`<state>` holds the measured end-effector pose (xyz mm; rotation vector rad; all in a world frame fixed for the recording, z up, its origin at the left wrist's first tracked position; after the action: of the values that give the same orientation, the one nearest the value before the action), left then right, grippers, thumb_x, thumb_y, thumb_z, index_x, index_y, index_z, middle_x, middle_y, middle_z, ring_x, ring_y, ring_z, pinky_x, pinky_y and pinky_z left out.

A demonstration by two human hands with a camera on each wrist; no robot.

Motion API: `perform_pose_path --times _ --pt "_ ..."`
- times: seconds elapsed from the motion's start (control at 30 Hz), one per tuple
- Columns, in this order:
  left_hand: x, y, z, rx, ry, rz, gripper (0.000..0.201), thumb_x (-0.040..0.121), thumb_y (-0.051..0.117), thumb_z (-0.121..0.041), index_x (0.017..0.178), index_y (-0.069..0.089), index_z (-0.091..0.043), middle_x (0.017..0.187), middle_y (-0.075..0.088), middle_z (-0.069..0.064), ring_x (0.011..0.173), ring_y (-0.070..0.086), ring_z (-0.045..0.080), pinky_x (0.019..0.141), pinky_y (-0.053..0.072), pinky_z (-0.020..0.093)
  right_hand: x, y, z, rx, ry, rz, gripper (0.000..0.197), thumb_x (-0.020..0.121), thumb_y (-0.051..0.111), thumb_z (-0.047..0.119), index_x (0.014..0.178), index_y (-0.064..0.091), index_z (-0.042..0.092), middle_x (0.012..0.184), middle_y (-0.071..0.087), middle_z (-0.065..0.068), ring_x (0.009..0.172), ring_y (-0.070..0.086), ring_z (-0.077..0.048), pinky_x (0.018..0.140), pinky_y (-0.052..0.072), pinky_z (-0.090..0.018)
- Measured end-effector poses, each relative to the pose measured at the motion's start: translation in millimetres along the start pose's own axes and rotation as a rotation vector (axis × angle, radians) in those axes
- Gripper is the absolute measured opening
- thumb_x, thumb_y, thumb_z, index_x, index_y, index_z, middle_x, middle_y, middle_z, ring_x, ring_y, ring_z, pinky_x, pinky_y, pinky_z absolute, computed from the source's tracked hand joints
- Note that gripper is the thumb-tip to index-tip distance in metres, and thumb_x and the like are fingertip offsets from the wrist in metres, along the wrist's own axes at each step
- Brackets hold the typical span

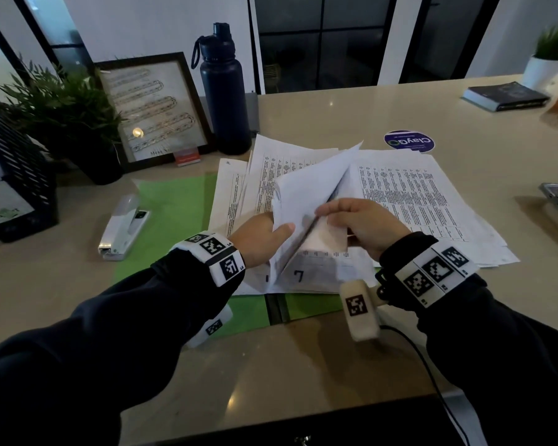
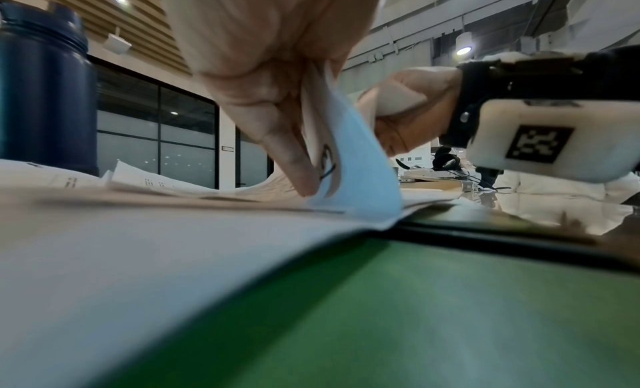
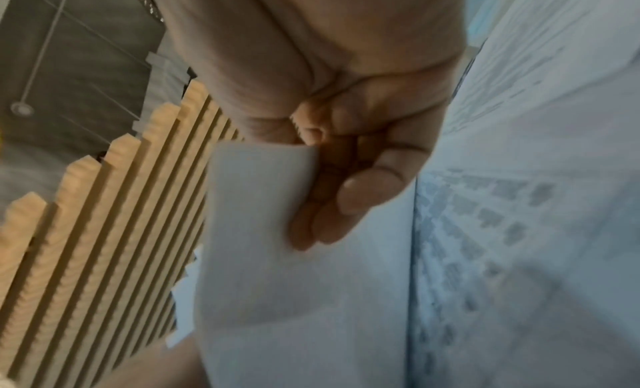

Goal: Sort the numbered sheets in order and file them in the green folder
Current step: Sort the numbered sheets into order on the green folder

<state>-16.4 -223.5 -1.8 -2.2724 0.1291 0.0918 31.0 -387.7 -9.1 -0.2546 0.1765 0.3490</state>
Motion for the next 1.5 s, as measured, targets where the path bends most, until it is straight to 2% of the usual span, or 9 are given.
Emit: perform_pose_path --times 0.23,0.33,0.4,0.53,0.63,0.73,0.83,1.17,1.5 --pt "-0.3 4.9 -3.4 -0.054 0.054 0.105 0.056 0.082 0.039 -0.059 0.119 0.052 -0.019 0.074 0.054 0.016 0.061 0.061 0.018 0.050 0.054 0.018 0.5 2.3 6.4 0.257 -0.058 0.026 0.025 0.096 0.042 0.008 0.093 0.065 0.015 0.084 0.069 -0.002 0.074 0.066 -0.016 0.065 0.050 -0.026" --pt "-0.1 4.5 0.7 -0.094 -0.026 0.113 0.073 0.079 0.029 -0.063 0.097 0.057 0.003 0.063 0.048 0.014 0.066 0.066 0.031 0.059 0.056 0.034 -0.2 0.6 5.8 0.245 -0.083 0.034 0.021 0.095 0.044 0.011 0.102 0.064 0.016 0.088 0.073 -0.006 0.085 0.069 -0.020 0.074 0.048 -0.031" --pt "0.9 4.9 3.3 -0.075 -0.064 0.081 0.060 0.087 0.026 -0.059 0.078 0.049 -0.004 0.058 0.041 0.009 0.059 0.064 0.024 0.062 0.053 0.034 -0.1 0.1 5.6 0.238 -0.080 0.028 0.020 0.093 0.050 0.013 0.108 0.060 0.021 0.096 0.072 -0.008 0.090 0.067 -0.021 0.077 0.046 -0.033" --pt "2.9 3.2 4.9 -0.037 -0.067 0.020 0.045 0.097 0.024 -0.047 0.078 0.043 -0.011 0.067 0.044 0.012 0.063 0.061 0.017 0.052 0.044 0.016 1.8 0.9 2.3 0.226 -0.065 -0.002 0.029 0.094 0.051 0.016 0.115 0.052 0.036 0.104 0.060 -0.003 0.091 0.058 -0.020 0.076 0.050 -0.036" --pt "2.6 1.3 3.7 -0.036 -0.043 -0.023 0.053 0.099 0.025 -0.042 0.104 0.053 0.003 0.085 0.058 0.021 0.088 0.065 0.031 0.082 0.050 0.034 3.2 -1.2 -2.2 0.078 -0.028 -0.043 0.038 0.092 0.053 0.018 0.128 0.046 0.029 0.107 0.051 -0.002 0.089 0.052 -0.016 0.075 0.051 -0.034" --pt "4.4 -9.1 3.2 -0.063 -0.005 -0.250 0.048 0.101 0.026 -0.032 0.123 0.051 0.002 0.121 0.058 0.019 0.117 0.053 0.031 0.090 0.037 0.025 7.0 -8.2 -12.3 -0.176 0.054 -0.104 0.043 0.091 0.055 0.023 0.133 0.044 0.023 0.115 0.049 -0.002 0.095 0.052 -0.017 0.089 0.049 -0.041" --pt "6.2 -15.2 5.4 -0.103 0.037 -0.352 0.042 0.101 0.029 -0.027 0.126 0.051 0.000 0.125 0.058 0.016 0.118 0.052 0.029 0.092 0.036 0.024 8.2 -17.7 -18.8 -0.215 0.128 -0.173 0.037 0.090 0.055 0.022 0.126 0.048 0.019 0.110 0.049 0.000 0.096 0.049 -0.016 0.096 0.046 -0.042" --pt "11.4 -8.9 11.5 -0.085 0.102 -0.302 0.038 0.101 0.030 -0.024 0.133 0.044 -0.007 0.134 0.053 0.008 0.124 0.047 0.024 0.094 0.031 0.022 8.5 -36.1 -22.1 0.046 0.298 -0.208 0.002 0.088 0.054 0.018 0.088 0.053 0.018 0.092 0.046 -0.009 0.070 0.043 -0.020 0.058 0.041 -0.029" --pt "9.3 -8.5 8.4 -0.089 0.100 -0.239 0.038 0.101 0.030 -0.024 0.132 0.046 -0.007 0.132 0.055 0.007 0.121 0.050 0.023 0.092 0.034 0.021 6.2 -24.2 -21.9 0.121 0.272 -0.129 0.006 0.091 0.050 0.010 0.091 0.056 0.011 0.087 0.057 -0.010 0.066 0.054 -0.024 0.059 0.046 -0.031"
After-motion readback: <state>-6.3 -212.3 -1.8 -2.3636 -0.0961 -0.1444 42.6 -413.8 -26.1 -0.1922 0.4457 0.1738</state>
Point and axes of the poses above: each hand's wrist, its own x-axis towards the middle knuckle, its own y-axis out of the palm, z = x × y, the point moved 3 cm from there along x, towards the middle knuckle
